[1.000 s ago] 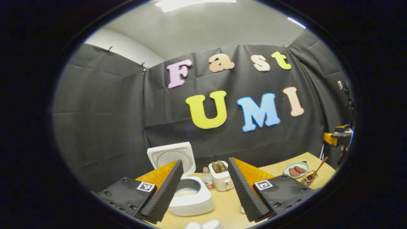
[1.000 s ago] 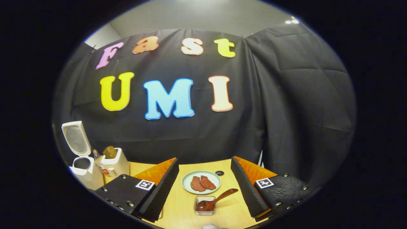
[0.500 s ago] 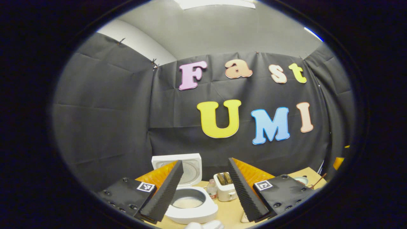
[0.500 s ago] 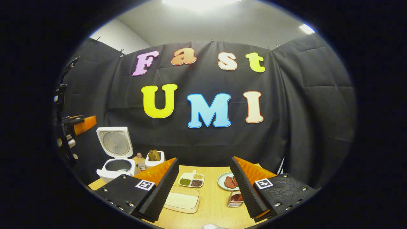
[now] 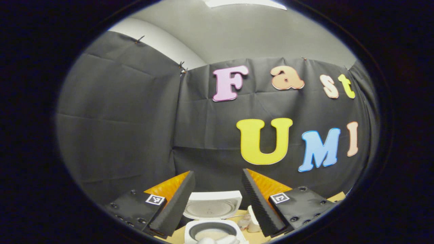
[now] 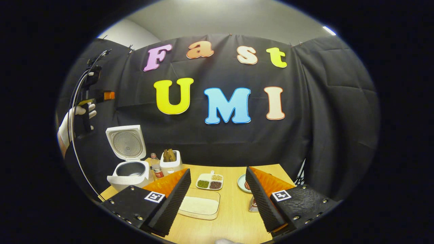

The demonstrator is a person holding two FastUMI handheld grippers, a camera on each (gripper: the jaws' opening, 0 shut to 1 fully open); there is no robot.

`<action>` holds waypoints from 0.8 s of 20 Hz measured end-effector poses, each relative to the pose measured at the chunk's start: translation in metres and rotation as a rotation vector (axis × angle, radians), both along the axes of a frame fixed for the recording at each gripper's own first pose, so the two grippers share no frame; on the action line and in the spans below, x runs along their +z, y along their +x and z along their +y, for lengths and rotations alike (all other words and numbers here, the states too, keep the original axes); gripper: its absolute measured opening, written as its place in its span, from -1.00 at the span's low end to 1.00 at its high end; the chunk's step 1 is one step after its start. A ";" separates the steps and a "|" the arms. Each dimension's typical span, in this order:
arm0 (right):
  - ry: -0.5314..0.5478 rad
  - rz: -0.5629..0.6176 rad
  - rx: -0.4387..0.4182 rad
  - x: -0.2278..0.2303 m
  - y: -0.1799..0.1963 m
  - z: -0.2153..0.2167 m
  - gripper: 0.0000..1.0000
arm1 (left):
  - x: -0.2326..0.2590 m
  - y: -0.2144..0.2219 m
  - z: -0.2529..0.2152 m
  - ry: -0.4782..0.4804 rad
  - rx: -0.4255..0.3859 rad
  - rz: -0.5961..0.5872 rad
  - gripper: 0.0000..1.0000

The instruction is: Close the left gripper, press the button to open the rice cooker; take a wooden spoon from the chopstick holder with the right hand, scoop a spoonful of rice and pour it into the rice cooker, then put the wooden spoon back into the chopstick holder.

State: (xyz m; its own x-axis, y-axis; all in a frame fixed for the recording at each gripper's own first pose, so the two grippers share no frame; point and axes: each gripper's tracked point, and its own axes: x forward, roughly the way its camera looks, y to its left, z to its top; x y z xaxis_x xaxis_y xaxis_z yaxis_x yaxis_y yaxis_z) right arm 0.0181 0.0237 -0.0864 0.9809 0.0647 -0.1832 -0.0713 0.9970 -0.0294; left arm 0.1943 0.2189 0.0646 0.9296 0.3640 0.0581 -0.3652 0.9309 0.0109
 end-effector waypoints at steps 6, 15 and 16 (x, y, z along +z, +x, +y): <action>-0.037 0.074 0.008 -0.022 0.012 0.009 0.99 | -0.046 0.089 0.045 -0.059 0.031 0.120 0.94; -0.017 0.174 0.019 -0.055 0.021 0.012 0.98 | -0.145 0.163 0.101 -0.076 0.120 0.350 0.97; -0.015 0.182 0.019 -0.058 0.021 0.011 0.98 | -0.149 0.168 0.102 -0.077 0.119 0.365 0.94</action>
